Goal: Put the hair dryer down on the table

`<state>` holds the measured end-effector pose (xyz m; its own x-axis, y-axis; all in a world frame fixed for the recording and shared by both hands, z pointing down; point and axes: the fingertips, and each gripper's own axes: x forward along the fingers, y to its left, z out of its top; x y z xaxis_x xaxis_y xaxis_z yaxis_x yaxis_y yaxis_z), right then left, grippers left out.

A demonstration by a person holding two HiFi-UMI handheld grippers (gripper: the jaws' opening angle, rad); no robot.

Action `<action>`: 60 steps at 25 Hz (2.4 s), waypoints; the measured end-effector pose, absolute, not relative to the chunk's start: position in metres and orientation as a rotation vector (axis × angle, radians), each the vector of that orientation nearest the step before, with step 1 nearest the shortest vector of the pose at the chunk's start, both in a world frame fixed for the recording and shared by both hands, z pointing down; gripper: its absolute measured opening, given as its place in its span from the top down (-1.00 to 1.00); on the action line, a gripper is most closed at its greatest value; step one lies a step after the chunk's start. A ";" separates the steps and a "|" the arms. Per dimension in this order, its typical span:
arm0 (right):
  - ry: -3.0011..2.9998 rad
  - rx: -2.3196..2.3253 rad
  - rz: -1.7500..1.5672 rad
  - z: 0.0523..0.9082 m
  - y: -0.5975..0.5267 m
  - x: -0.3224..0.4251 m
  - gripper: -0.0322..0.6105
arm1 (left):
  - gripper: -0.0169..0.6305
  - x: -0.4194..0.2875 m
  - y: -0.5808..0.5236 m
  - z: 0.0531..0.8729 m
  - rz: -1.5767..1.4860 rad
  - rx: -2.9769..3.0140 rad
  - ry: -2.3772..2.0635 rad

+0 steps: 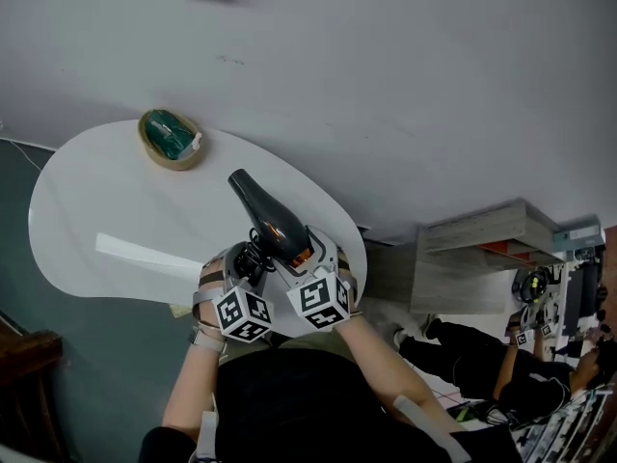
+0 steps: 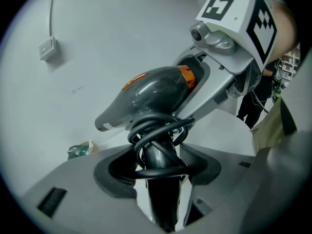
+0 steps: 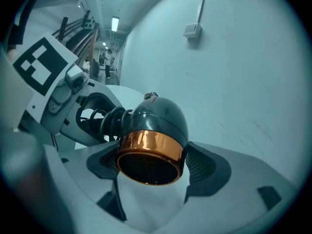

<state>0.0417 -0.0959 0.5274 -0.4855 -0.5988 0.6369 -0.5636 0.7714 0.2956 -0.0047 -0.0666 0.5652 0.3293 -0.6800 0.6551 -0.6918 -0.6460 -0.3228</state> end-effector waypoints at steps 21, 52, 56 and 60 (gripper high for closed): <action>-2.165 0.399 -0.027 0.609 -0.204 0.038 -0.31 | 0.10 0.005 -0.157 0.640 1.164 2.142 -1.443; -2.111 0.360 0.095 0.677 -0.282 0.054 -0.30 | 0.10 0.014 -0.233 0.691 1.209 2.083 -1.351; -2.107 0.360 0.076 0.679 -0.282 0.055 -0.31 | 0.08 0.011 -0.233 0.695 1.198 2.071 -1.330; -2.114 0.388 0.059 0.677 -0.282 0.057 -0.31 | 0.06 0.011 -0.233 0.696 1.216 2.067 -1.334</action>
